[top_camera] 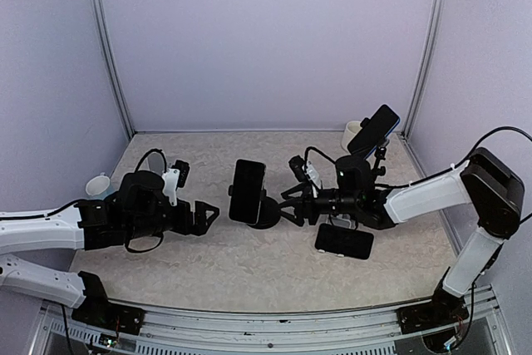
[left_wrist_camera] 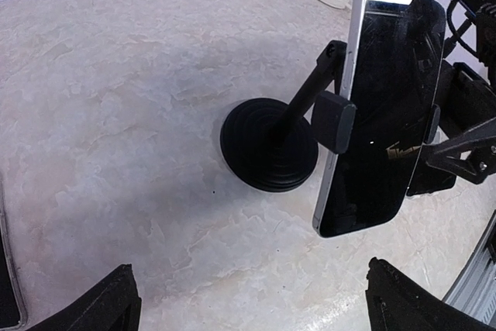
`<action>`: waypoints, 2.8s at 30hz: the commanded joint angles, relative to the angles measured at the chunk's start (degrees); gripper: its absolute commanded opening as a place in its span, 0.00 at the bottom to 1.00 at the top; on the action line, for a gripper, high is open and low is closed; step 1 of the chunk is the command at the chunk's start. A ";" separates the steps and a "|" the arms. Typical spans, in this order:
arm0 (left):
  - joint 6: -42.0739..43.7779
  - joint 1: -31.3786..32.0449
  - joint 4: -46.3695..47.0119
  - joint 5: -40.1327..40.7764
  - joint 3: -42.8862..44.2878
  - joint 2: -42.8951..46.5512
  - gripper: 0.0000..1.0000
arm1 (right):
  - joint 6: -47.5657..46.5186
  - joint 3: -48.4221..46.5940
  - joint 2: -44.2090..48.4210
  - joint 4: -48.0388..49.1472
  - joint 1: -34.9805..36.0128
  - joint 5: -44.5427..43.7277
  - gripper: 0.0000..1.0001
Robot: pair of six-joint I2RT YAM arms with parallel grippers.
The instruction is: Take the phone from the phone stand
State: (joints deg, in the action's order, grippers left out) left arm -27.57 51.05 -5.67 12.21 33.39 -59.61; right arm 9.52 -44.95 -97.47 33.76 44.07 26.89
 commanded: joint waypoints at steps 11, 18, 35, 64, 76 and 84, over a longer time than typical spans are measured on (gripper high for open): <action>0.47 1.21 4.91 -2.06 1.81 -4.26 0.99 | 25.28 -4.85 5.25 -5.17 -0.22 7.81 0.65; 1.13 2.53 4.43 -0.62 2.65 -5.74 0.99 | 31.05 -6.52 0.78 -0.80 0.45 9.92 0.61; 1.03 4.50 5.99 -0.36 3.65 -8.46 0.99 | 31.67 -11.33 -4.28 -0.73 2.06 10.98 0.33; 2.02 4.74 7.35 -1.15 6.01 -11.88 0.99 | 35.56 -10.57 -7.07 2.46 2.89 9.93 0.30; -0.17 4.45 9.48 -1.94 6.04 -12.97 0.99 | 35.76 -10.35 -6.60 1.48 3.30 9.05 0.30; -0.86 5.36 10.16 -0.61 6.91 -15.00 0.99 | 35.69 -10.40 -6.48 1.89 3.47 9.21 0.20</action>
State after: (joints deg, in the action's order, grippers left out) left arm -27.27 55.68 2.72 10.59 38.24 -73.19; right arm 44.40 -54.72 -103.42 35.73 46.83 36.12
